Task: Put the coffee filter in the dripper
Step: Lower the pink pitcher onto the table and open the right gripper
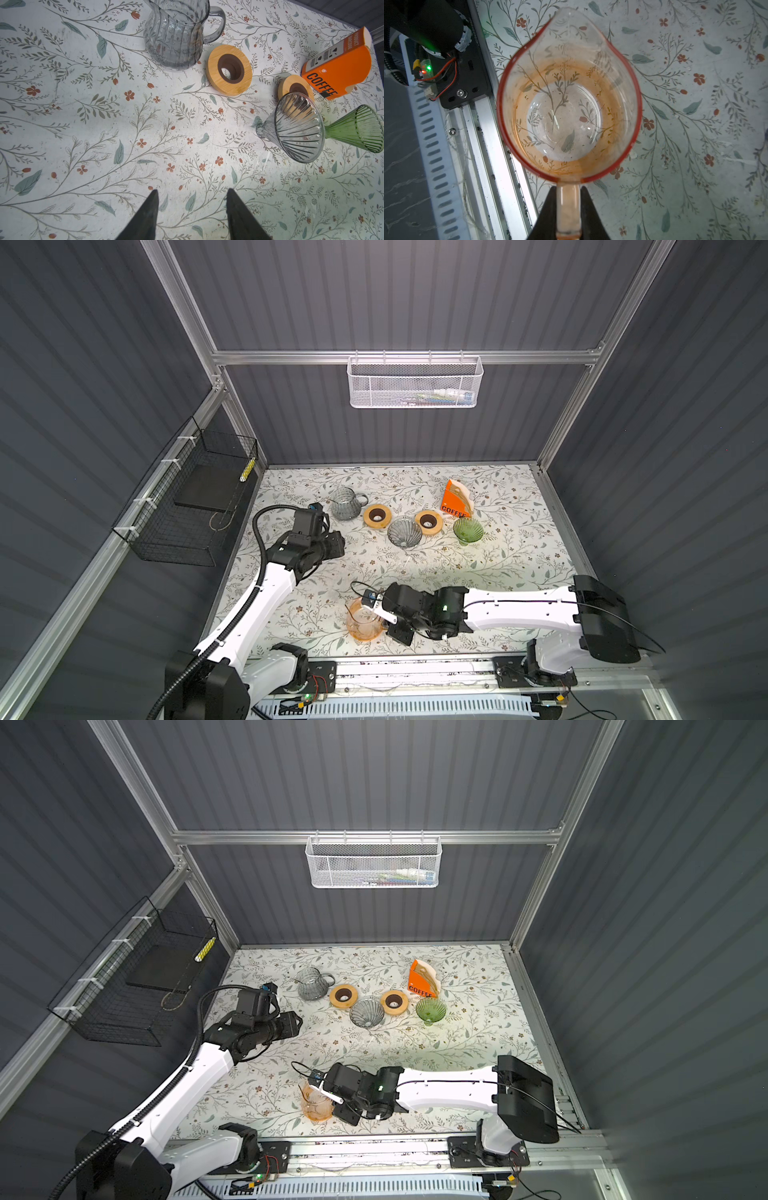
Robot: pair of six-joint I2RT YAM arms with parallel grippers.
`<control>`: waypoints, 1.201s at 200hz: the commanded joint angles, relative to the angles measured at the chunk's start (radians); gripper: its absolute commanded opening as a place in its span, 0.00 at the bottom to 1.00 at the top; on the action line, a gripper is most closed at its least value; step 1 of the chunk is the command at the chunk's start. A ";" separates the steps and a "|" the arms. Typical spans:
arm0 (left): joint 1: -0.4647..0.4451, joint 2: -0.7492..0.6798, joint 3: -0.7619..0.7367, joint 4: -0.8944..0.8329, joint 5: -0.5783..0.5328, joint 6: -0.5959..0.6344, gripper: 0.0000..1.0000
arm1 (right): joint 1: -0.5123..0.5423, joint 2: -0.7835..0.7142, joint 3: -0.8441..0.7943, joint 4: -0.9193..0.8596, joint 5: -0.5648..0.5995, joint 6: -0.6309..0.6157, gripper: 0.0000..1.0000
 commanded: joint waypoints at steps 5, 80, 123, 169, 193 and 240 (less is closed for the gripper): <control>-0.004 0.008 -0.017 0.014 -0.015 0.015 0.53 | 0.007 0.015 0.003 0.039 0.028 -0.015 0.00; -0.004 0.017 -0.025 0.040 -0.010 0.005 0.53 | 0.009 0.048 -0.009 0.050 0.046 -0.025 0.00; -0.004 0.010 -0.034 0.043 -0.013 0.001 0.53 | 0.009 0.068 -0.011 0.054 0.057 -0.039 0.00; -0.004 0.005 -0.046 0.050 -0.017 -0.005 0.53 | 0.007 0.081 -0.004 0.046 0.068 -0.056 0.00; -0.004 0.008 -0.047 0.053 -0.016 -0.005 0.53 | 0.007 0.086 -0.001 0.040 0.086 -0.061 0.01; -0.004 0.019 -0.037 0.054 -0.012 -0.004 0.53 | 0.006 0.087 -0.003 0.038 0.119 -0.068 0.13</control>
